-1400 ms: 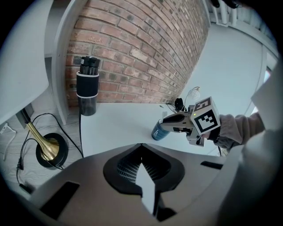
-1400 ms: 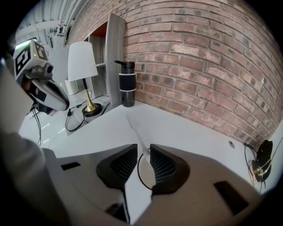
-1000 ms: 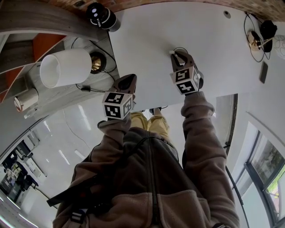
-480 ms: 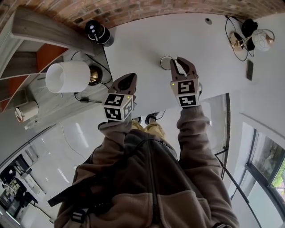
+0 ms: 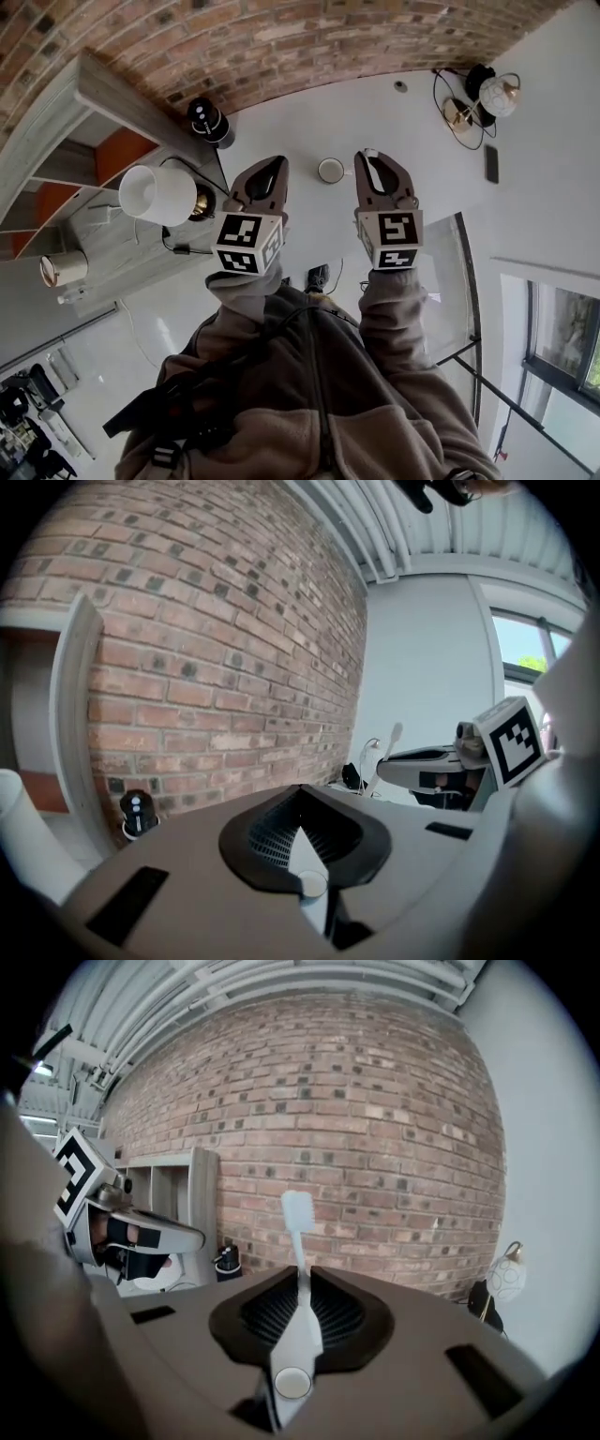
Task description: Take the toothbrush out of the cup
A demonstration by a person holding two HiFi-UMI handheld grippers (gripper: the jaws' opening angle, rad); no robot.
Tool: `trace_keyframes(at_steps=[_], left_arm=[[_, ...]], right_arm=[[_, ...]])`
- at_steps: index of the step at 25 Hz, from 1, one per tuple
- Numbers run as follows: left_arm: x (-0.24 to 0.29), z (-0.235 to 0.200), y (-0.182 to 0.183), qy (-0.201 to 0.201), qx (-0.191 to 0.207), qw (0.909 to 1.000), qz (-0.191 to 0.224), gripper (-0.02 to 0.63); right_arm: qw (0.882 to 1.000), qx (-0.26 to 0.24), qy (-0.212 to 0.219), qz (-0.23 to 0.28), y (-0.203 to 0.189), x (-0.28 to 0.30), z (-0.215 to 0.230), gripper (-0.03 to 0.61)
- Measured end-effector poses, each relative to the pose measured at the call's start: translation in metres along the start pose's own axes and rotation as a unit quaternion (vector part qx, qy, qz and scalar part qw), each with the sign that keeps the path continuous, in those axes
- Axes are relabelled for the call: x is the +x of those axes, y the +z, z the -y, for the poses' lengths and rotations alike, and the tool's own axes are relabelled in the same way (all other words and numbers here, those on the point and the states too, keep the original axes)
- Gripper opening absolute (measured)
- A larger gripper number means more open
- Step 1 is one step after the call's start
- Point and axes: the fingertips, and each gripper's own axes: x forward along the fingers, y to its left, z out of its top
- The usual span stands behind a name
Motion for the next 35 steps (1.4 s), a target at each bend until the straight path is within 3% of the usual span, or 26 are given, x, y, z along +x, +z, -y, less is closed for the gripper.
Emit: trace_keyframes(at_steps=[6, 18, 35], left_arm=[[-0.008, 0.018, 0.063, -0.017, 0.021, 0.9981, 0.056, 0.005], [-0.020, 0.068, 0.146, -0.072, 0.079, 0.9852, 0.134, 0.005], [-0.023, 0.080, 0.170, -0.084, 0.109, 0.9776, 0.160, 0.005]], right_arm=[[0.998, -0.010, -0.022, 0.052, 0.057, -0.036, 0.009, 0.046], [0.988, -0.052, -0.062, 0.134, 0.133, -0.090, 0.028, 0.046], [0.981, -0.060, -0.063, 0.171, 0.155, -0.098, 0.029, 0.046]])
